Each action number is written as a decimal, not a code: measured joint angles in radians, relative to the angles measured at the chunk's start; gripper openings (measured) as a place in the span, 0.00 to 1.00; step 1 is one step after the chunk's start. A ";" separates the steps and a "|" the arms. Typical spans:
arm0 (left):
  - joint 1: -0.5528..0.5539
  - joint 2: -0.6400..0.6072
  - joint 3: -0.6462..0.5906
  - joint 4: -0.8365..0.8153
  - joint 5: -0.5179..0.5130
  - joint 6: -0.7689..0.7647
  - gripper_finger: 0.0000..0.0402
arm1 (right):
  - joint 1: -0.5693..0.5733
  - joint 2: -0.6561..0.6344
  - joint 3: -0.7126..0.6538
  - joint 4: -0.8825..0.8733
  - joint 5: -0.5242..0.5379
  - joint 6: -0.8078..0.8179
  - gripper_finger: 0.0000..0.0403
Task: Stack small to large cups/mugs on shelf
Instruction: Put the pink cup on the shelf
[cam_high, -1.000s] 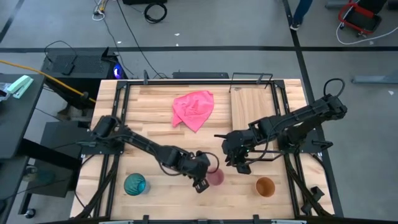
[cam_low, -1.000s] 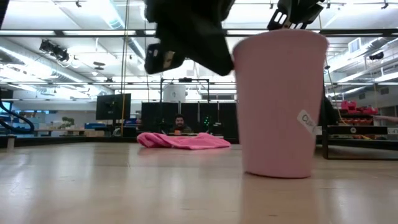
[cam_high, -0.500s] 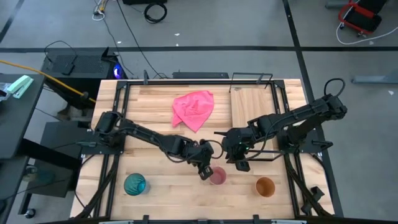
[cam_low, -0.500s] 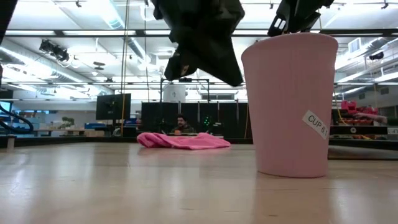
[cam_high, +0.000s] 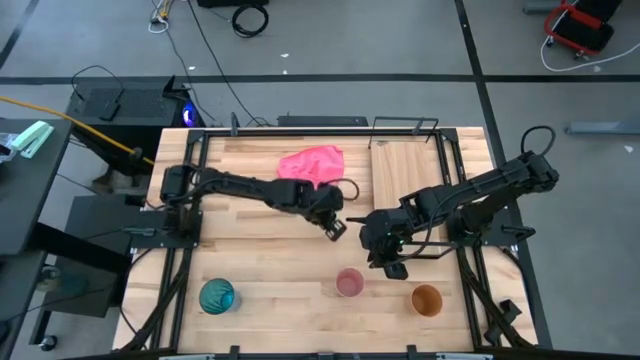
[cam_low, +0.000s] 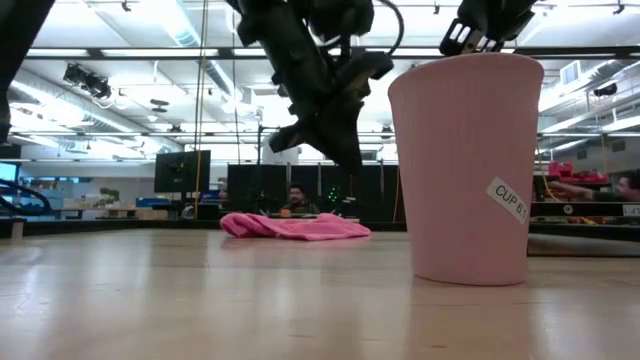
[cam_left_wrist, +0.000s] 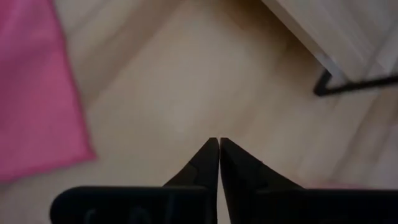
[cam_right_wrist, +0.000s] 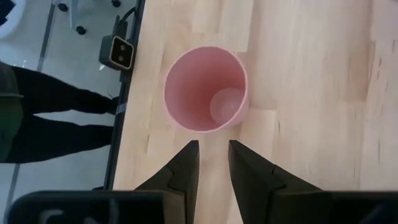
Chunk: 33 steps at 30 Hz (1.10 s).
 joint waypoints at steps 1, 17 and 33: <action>0.014 0.000 0.000 0.000 0.001 0.004 0.05 | 0.000 0.000 0.001 0.001 -0.002 -0.004 0.23; 0.266 0.000 0.000 0.010 0.140 0.081 0.07 | 0.010 0.104 0.205 -0.084 0.003 -0.131 0.23; 0.350 -0.001 0.000 -0.076 0.264 0.285 0.08 | -0.024 0.379 0.330 -0.219 0.034 -0.242 0.23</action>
